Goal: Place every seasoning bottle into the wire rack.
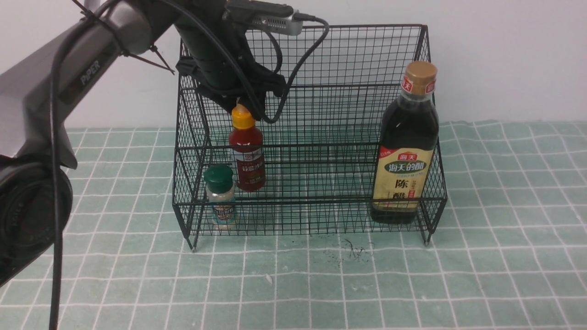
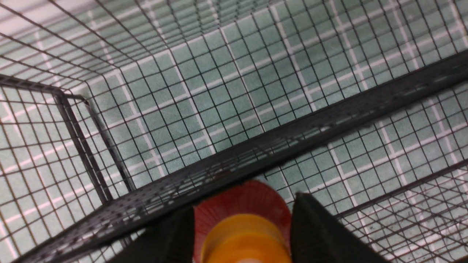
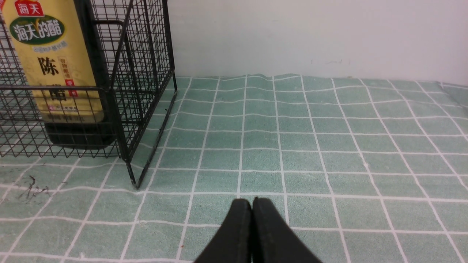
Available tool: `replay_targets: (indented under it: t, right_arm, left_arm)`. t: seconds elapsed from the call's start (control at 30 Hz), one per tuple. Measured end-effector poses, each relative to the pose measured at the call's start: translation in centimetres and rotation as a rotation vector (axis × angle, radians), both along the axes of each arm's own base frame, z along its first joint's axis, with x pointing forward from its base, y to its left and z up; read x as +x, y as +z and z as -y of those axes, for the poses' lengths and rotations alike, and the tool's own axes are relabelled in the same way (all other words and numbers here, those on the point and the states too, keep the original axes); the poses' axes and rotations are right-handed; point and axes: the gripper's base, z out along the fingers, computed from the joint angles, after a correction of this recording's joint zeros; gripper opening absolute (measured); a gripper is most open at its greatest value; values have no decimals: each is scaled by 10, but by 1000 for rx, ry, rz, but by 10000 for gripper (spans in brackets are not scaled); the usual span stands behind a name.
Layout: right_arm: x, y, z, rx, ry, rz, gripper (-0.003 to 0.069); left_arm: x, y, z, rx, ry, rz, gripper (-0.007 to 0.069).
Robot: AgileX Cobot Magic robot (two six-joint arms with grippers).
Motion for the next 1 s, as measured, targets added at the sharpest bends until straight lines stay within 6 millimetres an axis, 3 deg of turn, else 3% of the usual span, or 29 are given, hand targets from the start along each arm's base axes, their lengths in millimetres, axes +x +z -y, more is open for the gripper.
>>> replay_targets:
  t: [0.23,0.43,0.47,0.5,0.57,0.6,0.67,0.77,0.87,0.93,1.0]
  right_arm:
    - [0,0,0,0,0,0,-13]
    - [0,0,0,0,0,0,-13]
    - [0,0,0,0,0,0,-13]
    - [0,0,0,0,0,0,-13]
    - [0,0,0,0,0,0,-13]
    - [0,0,0,0,0,0,-13]
    - [0,0,0,0,0,0,-13]
    - [0,0,0,0,0,0,-13]
    - [0,0,0,0,0,0,-13]
    - [0,0,0,0,0,0,-13]
    - [0,0,0,0,0,0,-13]
  left_arm:
    - [-5,13,-2,-7,0,27,332]
    - [-32,76,-16,-11,10,178,281]
    - [-46,101,-23,-10,17,240,228]
    - [-48,104,-24,-11,18,248,220]
    - [-80,149,-38,-27,29,360,89]
    - [-85,155,-40,-31,30,376,80]
    - [-117,190,-51,-61,37,466,15]
    - [-162,223,-67,-97,43,556,-3]
    - [-210,236,-84,-118,52,591,-6]
    - [-240,232,-95,-117,51,588,-6]
    - [-257,225,-101,-120,51,598,-6]
